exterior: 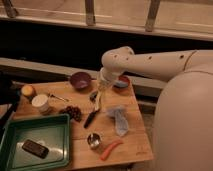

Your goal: Place banana in table surface

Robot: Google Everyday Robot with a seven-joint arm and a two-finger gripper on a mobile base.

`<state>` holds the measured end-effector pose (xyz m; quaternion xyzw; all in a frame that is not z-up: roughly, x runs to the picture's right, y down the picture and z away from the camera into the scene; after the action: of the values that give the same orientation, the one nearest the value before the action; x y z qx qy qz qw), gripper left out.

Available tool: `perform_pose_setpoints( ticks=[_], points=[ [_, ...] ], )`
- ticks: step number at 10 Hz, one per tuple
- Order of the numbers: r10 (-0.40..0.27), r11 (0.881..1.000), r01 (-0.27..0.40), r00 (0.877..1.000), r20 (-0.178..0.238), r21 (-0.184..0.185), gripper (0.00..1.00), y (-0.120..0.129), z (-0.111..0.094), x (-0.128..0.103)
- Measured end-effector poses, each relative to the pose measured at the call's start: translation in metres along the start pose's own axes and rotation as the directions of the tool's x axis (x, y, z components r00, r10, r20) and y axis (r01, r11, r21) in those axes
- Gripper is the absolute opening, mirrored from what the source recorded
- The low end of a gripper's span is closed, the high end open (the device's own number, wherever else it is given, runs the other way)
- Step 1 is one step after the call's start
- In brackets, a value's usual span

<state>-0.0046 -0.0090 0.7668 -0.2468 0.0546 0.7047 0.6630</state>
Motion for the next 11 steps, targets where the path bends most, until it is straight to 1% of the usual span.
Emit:
perform_pose_setpoints(
  ticks=[2, 3, 4, 5, 6, 7, 8, 9, 10, 11],
  points=[
    [0.001, 1.0, -0.001, 1.0, -0.001, 0.0, 0.14, -0.001, 0.0, 0.001],
    [0.008, 1.0, -0.008, 1.0, 0.009, -0.003, 0.14, -0.003, 0.0, 0.001],
    [0.034, 0.999, -0.034, 0.999, 0.026, -0.011, 0.14, -0.006, 0.0, 0.001],
    [0.079, 0.997, -0.078, 0.996, 0.044, -0.023, 0.14, -0.017, 0.001, -0.003],
    [0.14, 0.989, -0.137, 0.989, 0.057, -0.054, 0.14, -0.034, 0.003, -0.012],
    [0.193, 0.978, -0.186, 0.979, 0.068, -0.097, 0.14, -0.05, 0.008, -0.027],
    [0.219, 0.97, -0.21, 0.973, 0.074, -0.119, 0.14, -0.059, 0.01, -0.035],
    [0.253, 0.961, -0.241, 0.964, 0.08, -0.139, 0.14, -0.074, 0.015, -0.046],
    [0.289, 0.95, -0.275, 0.954, 0.078, -0.146, 0.16, -0.089, 0.024, -0.051],
    [0.315, 0.942, -0.302, 0.946, 0.074, -0.147, 0.23, -0.099, 0.034, -0.051]
  ],
)
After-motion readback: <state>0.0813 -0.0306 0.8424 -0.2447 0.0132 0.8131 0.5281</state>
